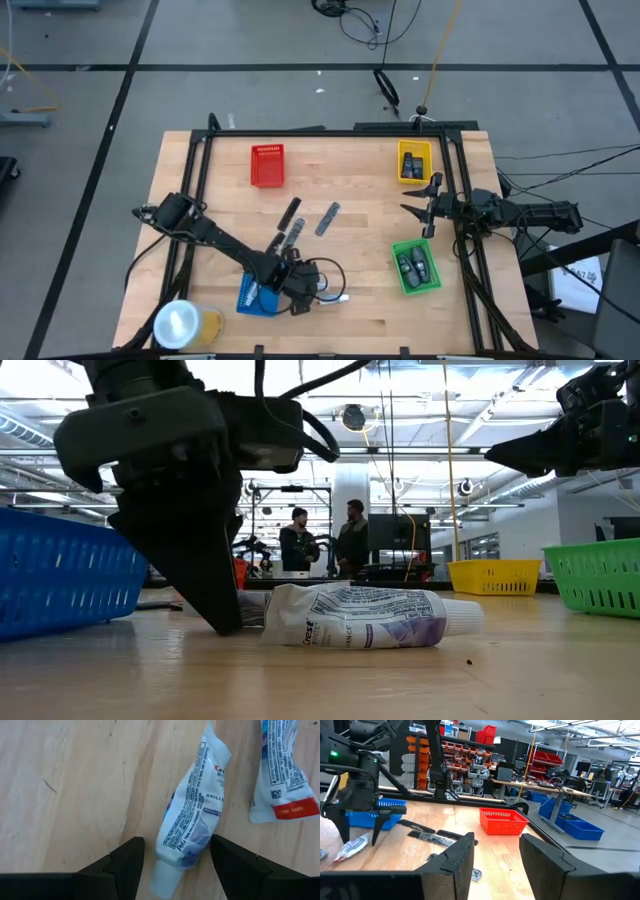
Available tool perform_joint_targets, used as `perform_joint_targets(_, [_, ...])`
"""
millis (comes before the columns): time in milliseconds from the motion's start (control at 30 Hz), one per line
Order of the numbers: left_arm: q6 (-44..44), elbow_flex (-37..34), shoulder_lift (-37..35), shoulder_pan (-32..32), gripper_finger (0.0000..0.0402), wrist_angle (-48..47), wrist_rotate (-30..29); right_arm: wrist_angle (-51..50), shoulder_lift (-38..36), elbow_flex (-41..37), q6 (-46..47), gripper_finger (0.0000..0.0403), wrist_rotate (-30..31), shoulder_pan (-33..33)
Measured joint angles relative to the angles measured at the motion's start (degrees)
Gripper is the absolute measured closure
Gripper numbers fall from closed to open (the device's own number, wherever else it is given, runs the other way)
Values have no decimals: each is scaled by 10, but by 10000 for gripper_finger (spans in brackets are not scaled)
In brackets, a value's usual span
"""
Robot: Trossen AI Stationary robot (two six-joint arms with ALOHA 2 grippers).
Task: Pick & Place Travel size toiletries
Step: Put the left white purple toothpaste into the blue basket
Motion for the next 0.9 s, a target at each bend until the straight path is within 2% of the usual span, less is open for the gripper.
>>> perform_joint_targets(600, [214, -2, 1, 10, 172, 42, -17, 0, 0, 0, 0, 250, 0, 0])
perform_joint_targets(700, [226, -2, 1, 10, 172, 49, -4, 0, 0, 0, 0, 249, 0, 0])
perform_joint_targets(900, [209, -2, 1, 22, 172, 50, 76, 0, 0, 0, 0, 251, 0, 0])
